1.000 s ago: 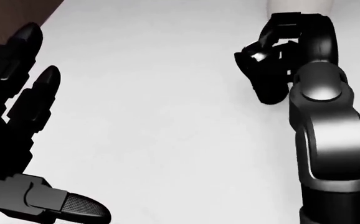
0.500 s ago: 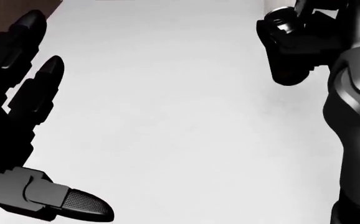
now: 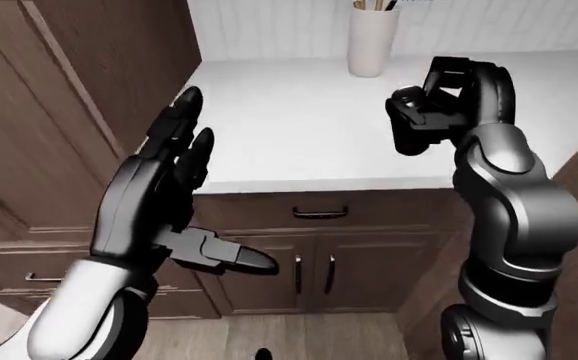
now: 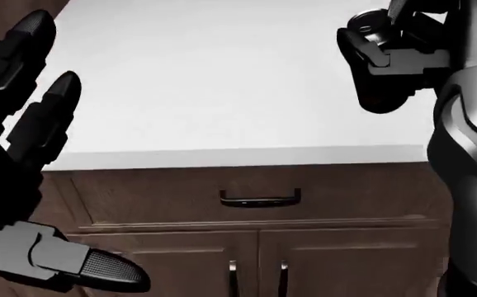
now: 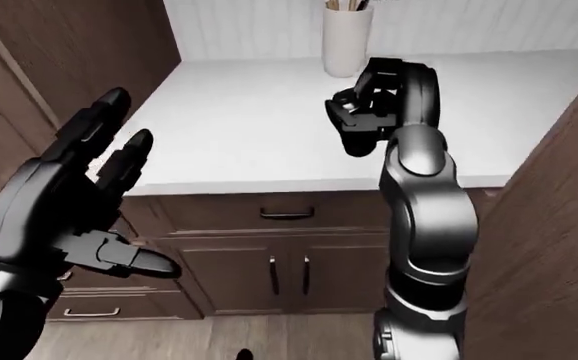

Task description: Move the drinks to the dining counter.

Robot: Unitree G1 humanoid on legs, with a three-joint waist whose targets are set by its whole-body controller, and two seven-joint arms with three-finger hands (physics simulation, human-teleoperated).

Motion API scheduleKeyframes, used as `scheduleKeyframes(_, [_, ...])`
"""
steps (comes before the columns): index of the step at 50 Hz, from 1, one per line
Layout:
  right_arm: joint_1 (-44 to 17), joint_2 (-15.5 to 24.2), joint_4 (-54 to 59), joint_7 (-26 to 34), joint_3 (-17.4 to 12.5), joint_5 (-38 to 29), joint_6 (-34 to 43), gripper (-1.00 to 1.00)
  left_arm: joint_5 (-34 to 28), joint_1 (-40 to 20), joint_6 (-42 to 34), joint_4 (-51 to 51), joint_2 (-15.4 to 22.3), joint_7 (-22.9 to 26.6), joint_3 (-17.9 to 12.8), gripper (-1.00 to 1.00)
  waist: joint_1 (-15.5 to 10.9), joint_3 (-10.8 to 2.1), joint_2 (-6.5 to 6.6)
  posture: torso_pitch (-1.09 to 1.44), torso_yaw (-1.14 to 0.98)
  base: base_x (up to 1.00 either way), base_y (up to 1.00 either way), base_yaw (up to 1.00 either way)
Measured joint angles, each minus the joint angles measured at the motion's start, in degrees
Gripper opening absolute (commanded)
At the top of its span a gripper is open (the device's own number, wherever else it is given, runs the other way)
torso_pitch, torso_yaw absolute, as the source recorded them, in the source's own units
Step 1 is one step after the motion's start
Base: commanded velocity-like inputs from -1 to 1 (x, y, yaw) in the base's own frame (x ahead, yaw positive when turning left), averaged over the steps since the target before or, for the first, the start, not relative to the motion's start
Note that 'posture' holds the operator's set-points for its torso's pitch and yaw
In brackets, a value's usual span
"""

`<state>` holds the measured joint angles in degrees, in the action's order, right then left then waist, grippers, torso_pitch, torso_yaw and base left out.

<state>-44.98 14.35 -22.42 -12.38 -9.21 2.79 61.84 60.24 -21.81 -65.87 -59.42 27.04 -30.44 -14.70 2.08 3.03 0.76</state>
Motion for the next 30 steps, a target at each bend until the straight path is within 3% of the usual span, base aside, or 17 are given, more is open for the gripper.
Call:
scheduleKeyframes(3, [0.7, -0.3, 1.2, -0.2, -0.1, -0.6, 2.2, -1.00, 0.5, 1.3, -0.6, 0.4, 0.4, 0.5, 1.1, 1.00, 0.0, -2.57, -3.34, 0.00, 0.00, -0.91, 0.21, 0.00])
scheduleKeyframes(6, [-0.4, -0.5, 0.0, 0.1, 0.8, -0.9, 1.7, -1.00, 0.0, 1.0, 0.0, 0.6, 0.8, 0.6, -0.2, 1.00, 0.7, -2.43, -3.56, 0.00, 0.00, -0.52, 0.73, 0.00])
scheduleKeyframes(10, [-0.5, -0.9, -1.8, 0.9, 1.0, -1.0, 0.7, -1.00, -0.6, 1.2, 0.9, -0.3, 0.7, 0.9, -0.1, 1.00, 2.8, -0.30, -0.95, 0.00, 0.00, -0.08, 0.96, 0.00])
scheduleKeyframes(14, [-0.4, -1.1, -1.2, 1.0, 0.6, -1.7, 0.3, -1.00, 0.2, 1.4, 1.5, -0.2, 1.2, 0.9, 0.1, 1.00, 4.3, -0.30, 2.44, 0.00, 0.00, 0.00, 1.00, 0.00])
scheduleKeyframes(16, [-0.3, -1.4, -1.0, 0.8, 0.0, -1.9, 0.7, -1.00, -0.2, 1.6, 1.8, 0.1, 1.2, 1.3, 0.1, 1.00, 4.5, -0.52, 4.40, 0.00, 0.00, 0.00, 0.50, 0.50])
scheduleKeyframes(17, [0.0, -1.3, -1.4, 0.5, -0.7, -2.0, 1.1, -1.00, -0.2, 1.2, 2.0, 0.3, 1.3, 1.3, 0.4, 1.00, 3.9, -0.20, 6.26, 0.00, 0.00, 0.00, 0.00, 1.00])
scheduleKeyframes(18, [0.5, -2.0, -1.7, 0.2, -1.4, -1.9, 1.3, -1.00, -0.1, 1.8, 2.1, 0.4, 1.4, 1.2, 0.3, 1.00, 2.2, 0.30, 6.54, 0.00, 0.00, 0.00, 0.00, 1.00])
scheduleKeyframes(19, [1.4, -2.3, -2.3, -0.1, -1.6, -1.7, 1.7, -1.00, 0.0, 2.5, 2.0, 0.0, 1.6, 1.0, 0.2, 1.00, 1.2, 0.86, 5.93, 0.00, 0.00, 0.00, 0.00, 1.00])
scheduleKeyframes(23, [0.3, -2.4, -0.8, 0.0, 0.1, 0.5, 2.7, -1.00, 0.8, 1.7, 1.5, 0.0, 2.0, 0.1, -0.5, 1.00, -1.9, 0.14, 3.39, 0.00, 0.00, 0.00, 0.00, 1.00])
scheduleKeyframes(30, [-1.0, -3.0, -3.7, 0.3, 1.9, 4.1, 1.5, -1.00, 0.8, 1.9, 1.9, 0.3, 2.3, -0.9, -0.7, 1.00, -4.9, 0.70, -2.83, 0.00, 0.00, 0.00, 0.00, 1.00])
